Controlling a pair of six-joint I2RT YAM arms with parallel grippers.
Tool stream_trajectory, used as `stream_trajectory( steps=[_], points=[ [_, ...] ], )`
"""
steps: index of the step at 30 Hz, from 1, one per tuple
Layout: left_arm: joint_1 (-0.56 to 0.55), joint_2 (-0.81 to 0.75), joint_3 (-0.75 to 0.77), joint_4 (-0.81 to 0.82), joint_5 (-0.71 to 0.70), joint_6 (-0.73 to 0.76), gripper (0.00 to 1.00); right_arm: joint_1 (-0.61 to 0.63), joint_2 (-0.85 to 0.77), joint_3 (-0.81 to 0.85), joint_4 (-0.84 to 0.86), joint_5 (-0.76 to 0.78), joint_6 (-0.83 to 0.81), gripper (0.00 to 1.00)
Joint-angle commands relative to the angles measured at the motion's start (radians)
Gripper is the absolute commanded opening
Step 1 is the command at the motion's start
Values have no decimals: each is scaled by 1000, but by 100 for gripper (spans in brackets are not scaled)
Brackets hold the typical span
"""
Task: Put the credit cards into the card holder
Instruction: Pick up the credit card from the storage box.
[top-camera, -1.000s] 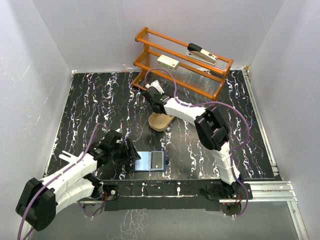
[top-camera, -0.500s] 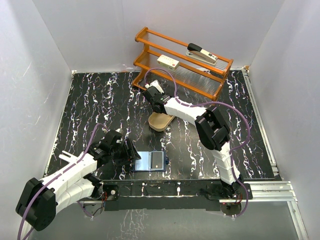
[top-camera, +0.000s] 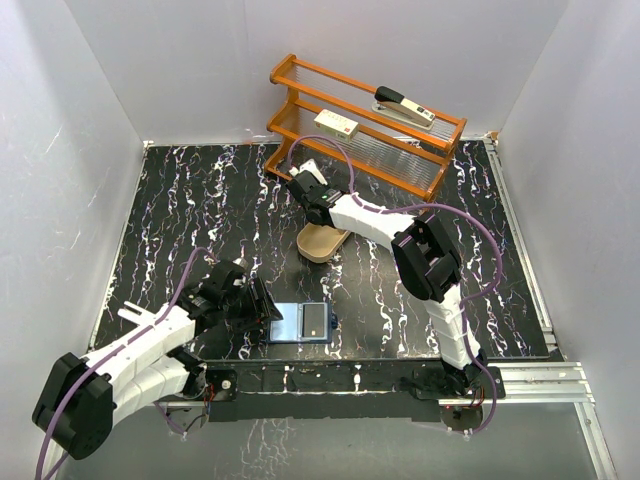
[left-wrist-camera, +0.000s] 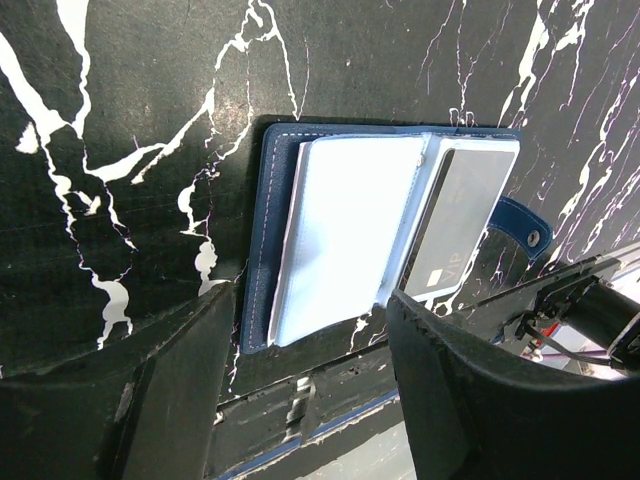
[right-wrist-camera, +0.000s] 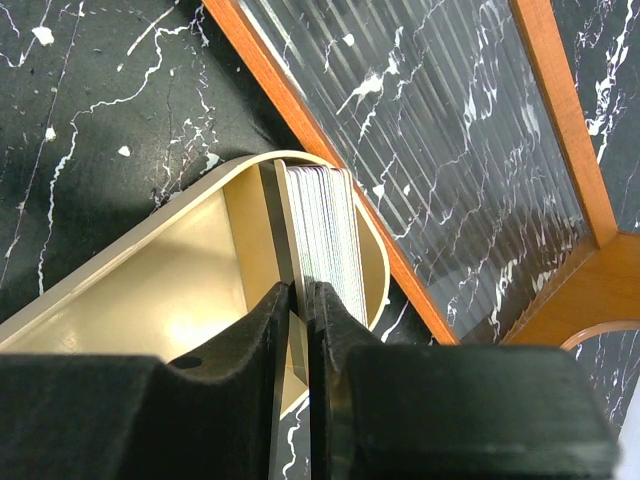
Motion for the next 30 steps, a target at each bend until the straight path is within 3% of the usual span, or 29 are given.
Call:
stream_trajectory(
  steps=[1, 13, 22, 30],
  points=[
    [4, -11, -2, -1, 27, 0, 61, -17, -73, 53, 20, 20, -27, 11],
    [4, -11, -7, -8, 32, -11, 61, -24, -94, 48, 39, -66, -41, 10],
    [3, -26, -13, -16, 26, -20, 61, -31, -124, 44, 37, -107, -47, 0],
    [4, 1, -6, -42, -6, -31, 60, -31, -206, 10, -11, -267, 21, 0]
  ],
)
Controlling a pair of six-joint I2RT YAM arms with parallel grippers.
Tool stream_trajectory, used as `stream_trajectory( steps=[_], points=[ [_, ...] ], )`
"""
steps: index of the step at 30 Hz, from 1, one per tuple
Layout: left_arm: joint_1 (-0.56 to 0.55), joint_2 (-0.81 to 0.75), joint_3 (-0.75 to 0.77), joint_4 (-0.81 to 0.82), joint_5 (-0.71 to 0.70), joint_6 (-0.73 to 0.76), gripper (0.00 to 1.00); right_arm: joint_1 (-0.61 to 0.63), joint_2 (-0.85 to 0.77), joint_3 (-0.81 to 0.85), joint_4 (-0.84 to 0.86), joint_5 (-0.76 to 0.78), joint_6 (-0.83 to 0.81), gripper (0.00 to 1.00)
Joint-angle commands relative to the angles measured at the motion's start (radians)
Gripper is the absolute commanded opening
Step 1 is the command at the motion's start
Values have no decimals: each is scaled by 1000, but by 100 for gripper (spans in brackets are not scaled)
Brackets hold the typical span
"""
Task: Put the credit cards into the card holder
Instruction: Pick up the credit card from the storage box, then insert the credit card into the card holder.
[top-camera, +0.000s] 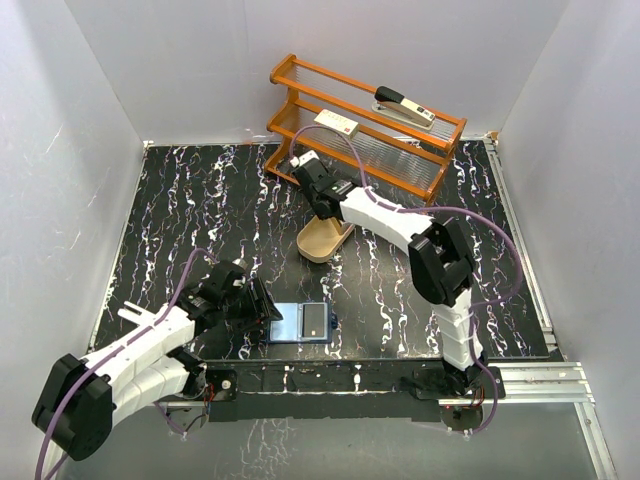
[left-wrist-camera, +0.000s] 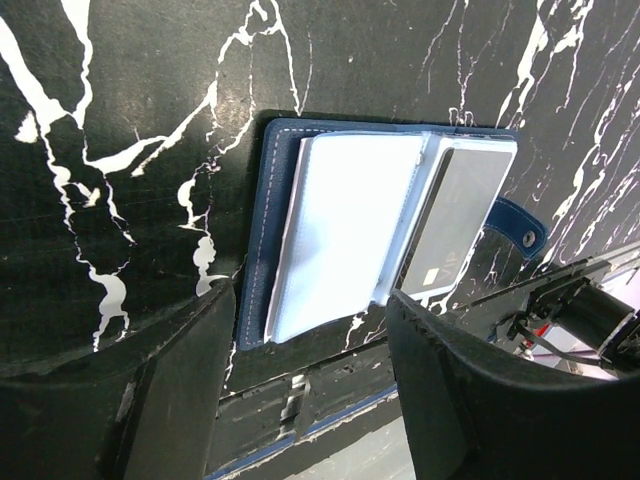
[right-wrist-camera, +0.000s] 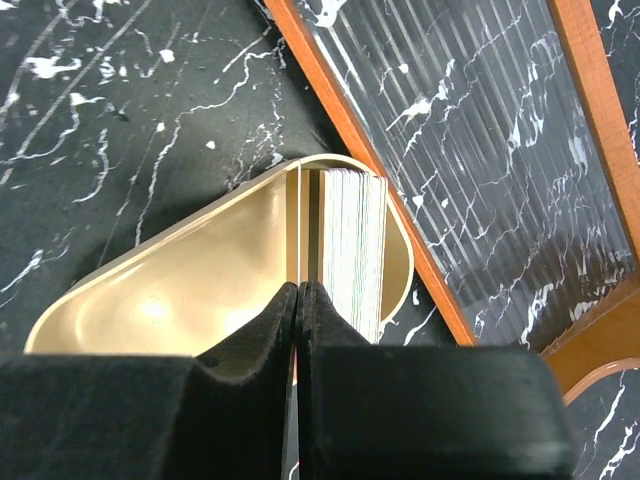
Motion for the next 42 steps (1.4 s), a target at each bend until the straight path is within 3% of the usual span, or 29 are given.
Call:
stream_trajectory(
  steps=[1, 12, 18, 22, 27, 35, 42],
  points=[
    [4, 24, 0, -42, -19, -8, 60, -10, -144, -6, 4, -95, 55, 0],
    [3, 55, -6, -16, 10, -6, 58, -2, -428, -248, 5, -326, 351, 0],
    [2, 27, -40, 43, 61, -29, 50, 13, -581, -431, 74, -438, 506, 0],
    [2, 15, -55, 61, 77, -45, 42, 26, -669, -548, 143, -510, 603, 0],
    [1, -11, -62, 74, 92, -66, 25, 44, -762, -676, 209, -533, 715, 0],
    [1, -36, -59, 80, 108, -77, 2, 129, -777, -818, 277, -533, 808, 0],
    [1, -34, -69, 92, 114, -85, 0, 203, -747, -923, 381, -499, 880, 0]
  ],
)
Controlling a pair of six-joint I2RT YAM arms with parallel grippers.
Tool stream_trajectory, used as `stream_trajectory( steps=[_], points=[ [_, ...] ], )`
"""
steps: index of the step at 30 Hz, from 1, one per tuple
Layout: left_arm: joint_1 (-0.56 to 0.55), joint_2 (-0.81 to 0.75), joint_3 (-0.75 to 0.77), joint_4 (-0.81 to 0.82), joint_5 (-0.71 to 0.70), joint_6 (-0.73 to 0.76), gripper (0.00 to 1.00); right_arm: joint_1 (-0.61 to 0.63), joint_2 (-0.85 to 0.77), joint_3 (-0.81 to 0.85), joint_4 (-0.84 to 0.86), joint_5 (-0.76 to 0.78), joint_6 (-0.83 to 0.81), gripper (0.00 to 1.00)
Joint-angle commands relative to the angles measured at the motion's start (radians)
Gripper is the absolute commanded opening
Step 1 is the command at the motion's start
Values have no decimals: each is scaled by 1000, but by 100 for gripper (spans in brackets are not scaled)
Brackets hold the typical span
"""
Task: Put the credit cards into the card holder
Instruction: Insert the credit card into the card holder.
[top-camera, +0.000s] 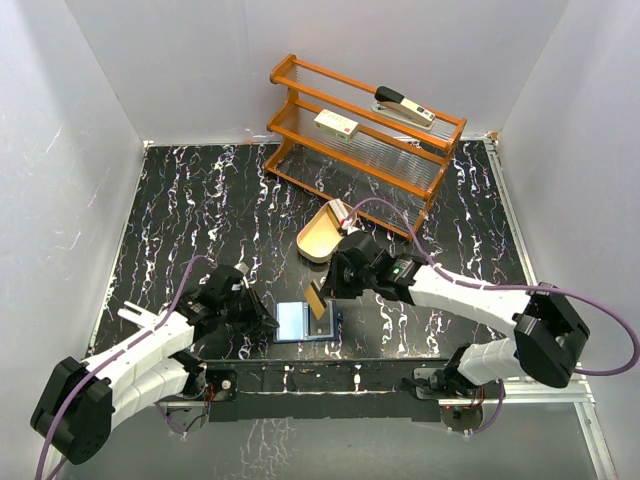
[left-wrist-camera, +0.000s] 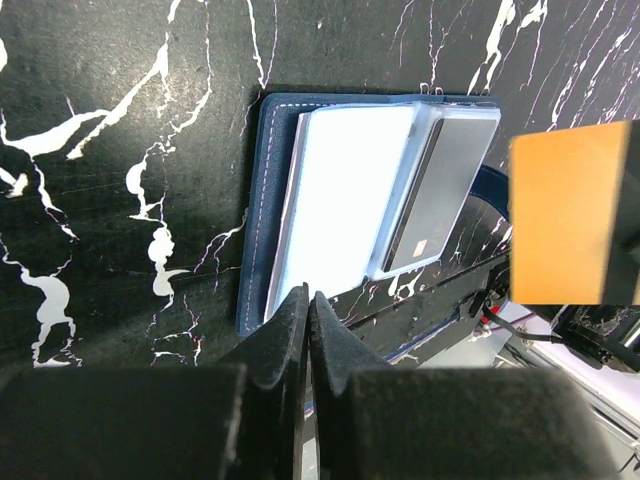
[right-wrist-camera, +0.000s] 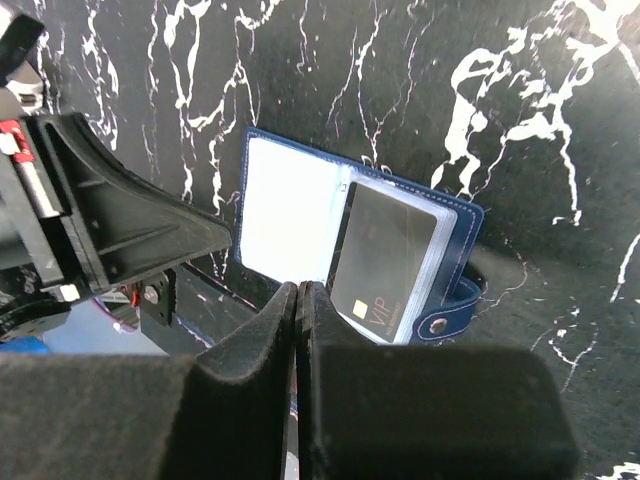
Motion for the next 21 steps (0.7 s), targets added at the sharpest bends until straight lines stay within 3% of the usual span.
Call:
stream_trajectory(
  steps=[1, 3, 6, 9, 15, 21],
  points=[
    [1, -16, -7, -5, 22, -6, 0, 44, 20, -47, 145, 31, 72, 0],
    [0, -12, -3, -31, -2, 1, 4, 58, 44, -63, 174, 30, 84, 0],
    [1, -1, -1, -61, -27, 14, 21, 73, 77, -70, 191, 41, 84, 0],
    [1, 12, -20, -44, -24, 17, 24, 80, 93, -81, 199, 79, 77, 0],
    [1, 52, -53, 7, 4, 14, 9, 80, 131, -114, 237, 66, 71, 0],
    [1, 59, -65, 18, 5, 18, 4, 80, 132, -153, 243, 81, 77, 1]
  ],
)
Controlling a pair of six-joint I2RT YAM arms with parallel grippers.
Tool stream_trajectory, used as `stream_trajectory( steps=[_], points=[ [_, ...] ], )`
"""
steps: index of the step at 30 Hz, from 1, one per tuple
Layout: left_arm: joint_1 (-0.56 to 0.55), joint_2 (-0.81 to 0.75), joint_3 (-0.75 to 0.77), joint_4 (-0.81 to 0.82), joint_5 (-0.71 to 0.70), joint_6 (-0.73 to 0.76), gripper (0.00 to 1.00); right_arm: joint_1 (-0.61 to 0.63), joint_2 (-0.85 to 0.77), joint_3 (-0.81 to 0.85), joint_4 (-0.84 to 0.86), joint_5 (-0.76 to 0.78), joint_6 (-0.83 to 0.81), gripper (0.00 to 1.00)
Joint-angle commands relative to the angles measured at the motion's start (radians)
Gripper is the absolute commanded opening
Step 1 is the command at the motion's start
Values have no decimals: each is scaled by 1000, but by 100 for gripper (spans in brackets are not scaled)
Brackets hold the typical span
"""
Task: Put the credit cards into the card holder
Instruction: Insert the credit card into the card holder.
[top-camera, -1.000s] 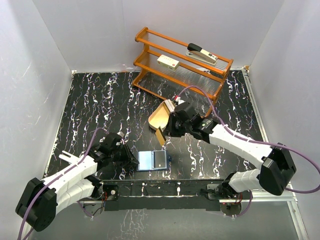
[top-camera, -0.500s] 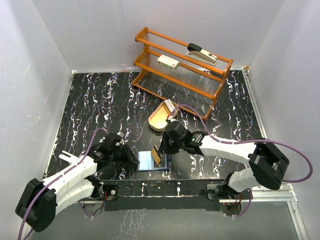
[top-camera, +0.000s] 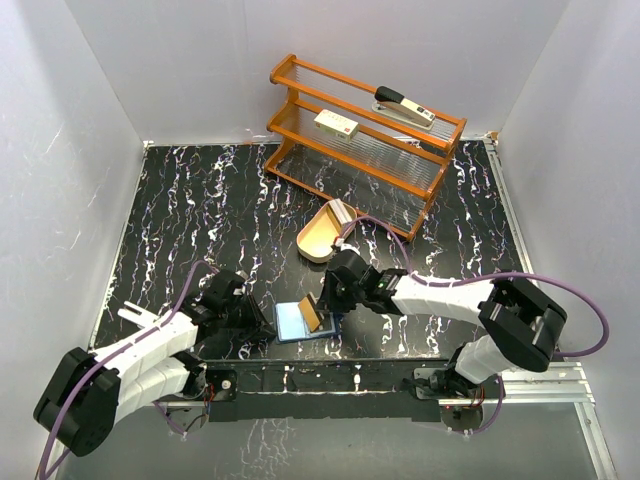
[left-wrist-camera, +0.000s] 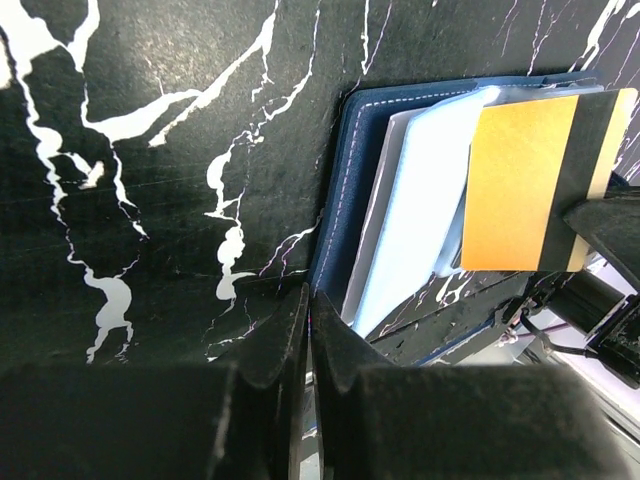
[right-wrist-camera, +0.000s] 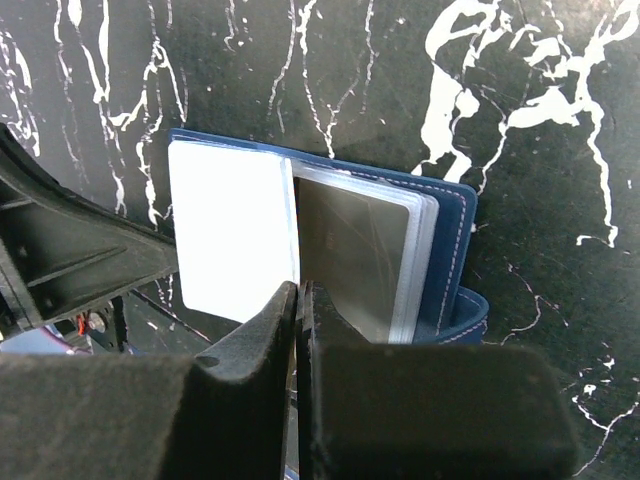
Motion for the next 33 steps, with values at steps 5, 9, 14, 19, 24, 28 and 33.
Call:
stream_trajectory(
  steps=[5, 9, 14, 19, 24, 28, 33],
  points=[
    [1, 16, -16, 3, 16, 13, 3, 4, -11, -54, 46, 33, 21, 3],
    [0, 22, -14, 4, 14, 14, 4, 4, -5, -69, 60, 32, 26, 3],
    [1, 34, -8, 1, 13, 17, 9, 3, 8, -76, 87, 17, 37, 3],
    [1, 25, -12, -2, 3, 9, 12, 10, -4, -75, 76, 26, 36, 3],
    [1, 33, -4, -4, -3, 11, 13, 10, -10, -73, 69, 33, 46, 3],
    [0, 50, 4, -11, -8, 28, 13, 10, 8, -57, 54, 22, 27, 3],
    [0, 82, 6, 2, -5, 31, 13, 13, 33, -48, 34, 18, 16, 3]
  ],
)
